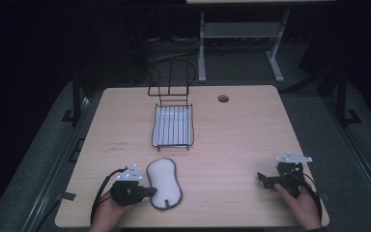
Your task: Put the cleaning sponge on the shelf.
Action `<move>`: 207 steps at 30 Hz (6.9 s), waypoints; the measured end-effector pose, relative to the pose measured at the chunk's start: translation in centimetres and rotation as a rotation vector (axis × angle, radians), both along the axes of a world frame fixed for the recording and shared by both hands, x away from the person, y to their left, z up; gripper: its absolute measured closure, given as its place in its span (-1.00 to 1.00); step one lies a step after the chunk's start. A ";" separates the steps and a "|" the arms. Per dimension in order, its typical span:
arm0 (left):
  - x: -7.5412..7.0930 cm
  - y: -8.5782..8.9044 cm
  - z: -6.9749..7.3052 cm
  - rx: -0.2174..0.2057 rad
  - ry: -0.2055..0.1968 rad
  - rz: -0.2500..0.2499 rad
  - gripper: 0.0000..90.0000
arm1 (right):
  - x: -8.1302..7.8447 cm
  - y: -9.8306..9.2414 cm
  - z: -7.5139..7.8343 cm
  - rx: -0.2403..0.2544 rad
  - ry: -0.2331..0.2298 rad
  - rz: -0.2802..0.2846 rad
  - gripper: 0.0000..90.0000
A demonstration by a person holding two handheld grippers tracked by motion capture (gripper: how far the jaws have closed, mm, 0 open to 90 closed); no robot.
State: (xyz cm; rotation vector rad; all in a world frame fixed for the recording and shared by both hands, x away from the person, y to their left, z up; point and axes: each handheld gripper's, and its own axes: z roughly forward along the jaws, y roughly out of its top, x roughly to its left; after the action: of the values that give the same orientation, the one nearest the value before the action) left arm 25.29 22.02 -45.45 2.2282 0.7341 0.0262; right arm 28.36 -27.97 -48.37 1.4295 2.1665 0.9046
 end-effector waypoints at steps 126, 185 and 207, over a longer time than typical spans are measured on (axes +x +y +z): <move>0.9 6.2 1.0 0.045 -0.024 0.209 1.00 | -0.1 0.1 0.0 -0.001 -0.002 0.007 -0.99; 3.3 1.4 -0.3 0.155 -0.037 -0.002 -0.71 | -0.1 0.1 0.0 -0.001 -0.001 0.007 -0.99; 3.0 1.6 0.6 0.154 -0.045 -0.025 -0.28 | -0.1 0.1 0.0 -0.001 -0.002 0.007 -0.99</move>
State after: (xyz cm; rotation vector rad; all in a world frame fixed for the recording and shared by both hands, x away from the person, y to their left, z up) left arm 28.28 23.66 -44.90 2.3749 0.6997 0.1244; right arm 28.29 -27.90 -48.37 1.4204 2.1719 0.9070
